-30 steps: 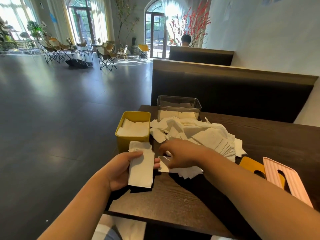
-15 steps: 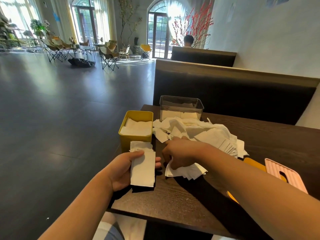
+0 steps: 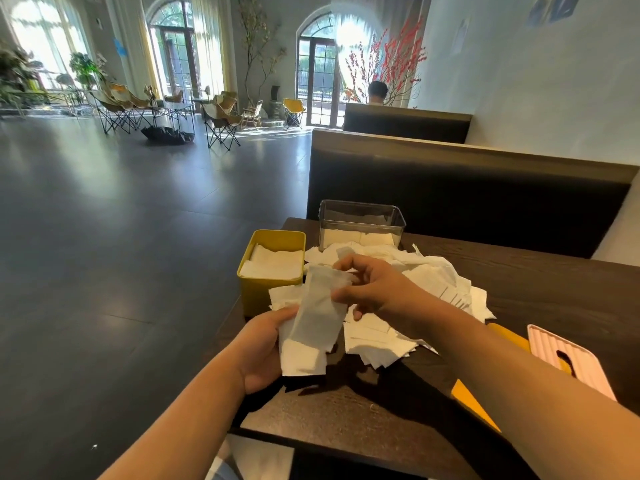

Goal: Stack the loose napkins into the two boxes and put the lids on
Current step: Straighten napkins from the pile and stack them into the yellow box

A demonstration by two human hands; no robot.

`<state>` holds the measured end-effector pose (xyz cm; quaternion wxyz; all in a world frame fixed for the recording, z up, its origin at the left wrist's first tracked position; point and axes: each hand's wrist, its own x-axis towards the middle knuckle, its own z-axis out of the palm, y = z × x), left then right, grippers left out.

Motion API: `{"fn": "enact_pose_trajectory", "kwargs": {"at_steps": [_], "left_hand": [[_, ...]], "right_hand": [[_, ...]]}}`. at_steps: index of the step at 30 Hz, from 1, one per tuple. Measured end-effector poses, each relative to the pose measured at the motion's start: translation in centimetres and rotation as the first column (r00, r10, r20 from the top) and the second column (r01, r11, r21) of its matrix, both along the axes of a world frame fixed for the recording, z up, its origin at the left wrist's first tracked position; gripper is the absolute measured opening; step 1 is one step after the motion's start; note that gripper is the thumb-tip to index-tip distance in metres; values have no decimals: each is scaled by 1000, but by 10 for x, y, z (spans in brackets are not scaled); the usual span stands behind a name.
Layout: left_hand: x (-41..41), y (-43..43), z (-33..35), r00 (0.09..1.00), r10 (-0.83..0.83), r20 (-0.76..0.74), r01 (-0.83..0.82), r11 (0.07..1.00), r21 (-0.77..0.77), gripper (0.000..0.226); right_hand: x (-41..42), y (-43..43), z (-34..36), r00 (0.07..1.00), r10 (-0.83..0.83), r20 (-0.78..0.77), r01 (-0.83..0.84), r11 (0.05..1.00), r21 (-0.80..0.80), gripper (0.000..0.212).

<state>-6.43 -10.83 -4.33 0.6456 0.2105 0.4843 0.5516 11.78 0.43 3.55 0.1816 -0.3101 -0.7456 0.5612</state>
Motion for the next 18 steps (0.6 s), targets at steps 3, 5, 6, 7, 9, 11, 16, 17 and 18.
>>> {"fn": "enact_pose_trajectory", "kwargs": {"at_steps": [3, 5, 6, 7, 9, 11, 16, 17, 18], "left_hand": [[8, 4, 0, 993, -30, 111, 24, 998, 54, 46], [7, 5, -1, 981, -70, 181, 57, 996, 74, 47], [7, 6, -1, 968, -83, 238, 68, 995, 70, 48], [7, 6, -1, 950, -106, 294, 95, 994, 52, 50], [8, 4, 0, 925, -170, 340, 161, 985, 55, 63], [12, 2, 6, 929, -173, 327, 168, 985, 46, 72], [18, 7, 13, 989, -60, 135, 66, 997, -38, 42], [17, 9, 14, 994, -27, 105, 33, 998, -61, 38], [17, 10, 15, 997, -6, 79, 12, 997, -76, 35]], "right_hand": [[-1, -13, 3, 1000, 25, 0, -25, 994, -108, 28], [-7, -17, -3, 993, 0, 120, -4, 999, 36, 26], [-10, -19, -8, 986, -29, 166, 9, 992, 124, 26], [-13, -18, -13, 981, -59, 182, 24, 981, 191, 27], [-15, -16, -21, 976, -120, 182, 65, 957, 284, 28], [-11, -12, -23, 973, -172, 156, 108, 929, 353, 30], [33, 0, -29, 932, -224, 285, 8, 799, 601, 29], [45, 2, -33, 900, -201, 388, -114, 749, 652, 31], [57, 4, -36, 854, -188, 485, -231, 697, 678, 36]]}}
